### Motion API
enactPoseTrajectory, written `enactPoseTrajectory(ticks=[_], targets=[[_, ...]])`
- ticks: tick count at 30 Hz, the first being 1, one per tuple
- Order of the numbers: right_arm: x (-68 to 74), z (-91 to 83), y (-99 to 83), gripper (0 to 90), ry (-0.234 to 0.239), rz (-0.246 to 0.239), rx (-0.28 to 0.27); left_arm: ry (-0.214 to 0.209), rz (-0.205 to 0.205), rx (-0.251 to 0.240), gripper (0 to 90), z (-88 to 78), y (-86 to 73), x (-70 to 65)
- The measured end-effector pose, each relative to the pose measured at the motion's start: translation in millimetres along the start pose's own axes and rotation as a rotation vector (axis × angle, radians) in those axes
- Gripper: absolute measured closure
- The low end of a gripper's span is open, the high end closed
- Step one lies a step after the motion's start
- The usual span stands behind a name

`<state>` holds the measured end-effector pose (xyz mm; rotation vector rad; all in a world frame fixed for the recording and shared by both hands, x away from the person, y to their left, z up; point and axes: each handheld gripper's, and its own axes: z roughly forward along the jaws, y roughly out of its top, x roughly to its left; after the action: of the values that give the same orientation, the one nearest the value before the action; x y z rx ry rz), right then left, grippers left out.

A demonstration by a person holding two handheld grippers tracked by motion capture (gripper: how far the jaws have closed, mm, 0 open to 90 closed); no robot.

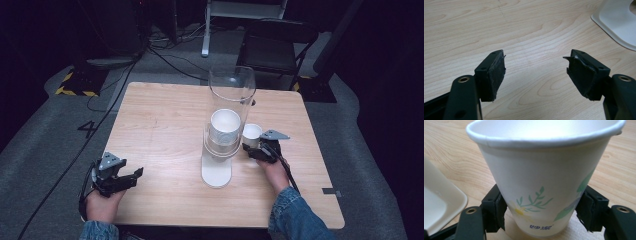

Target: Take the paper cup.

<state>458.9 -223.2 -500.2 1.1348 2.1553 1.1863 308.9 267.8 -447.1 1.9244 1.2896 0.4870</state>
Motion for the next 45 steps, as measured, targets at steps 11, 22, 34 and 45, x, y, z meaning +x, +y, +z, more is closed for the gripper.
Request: enactPoseTrajectory(ticks=[11, 22, 34, 45], targets=[[-2.7, -1.9, -2.7, 31.0, 0.022, 0.045, 0.062, -0.013, 0.004, 0.006, 30.4, 4.5, 3.7, -1.4], [-0.2, -13.0, 1.4, 18.7, 0.012, 0.049, 0.047, -0.022, 0.002, 0.012, 30.6, 8.8, 6.0, -1.5], [-10.9, -61.1, 9.4, 15.4, 0.02, 0.055, 0.01, -0.034, 0.019, 0.012, 30.4, 15.3, 11.6, -3.0], [-25.5, -106.7, 17.8, 15.1, -0.011, 0.022, -0.033, -0.023, 0.022, 0.0, 28.6, 15.3, 13.0, -1.4]])
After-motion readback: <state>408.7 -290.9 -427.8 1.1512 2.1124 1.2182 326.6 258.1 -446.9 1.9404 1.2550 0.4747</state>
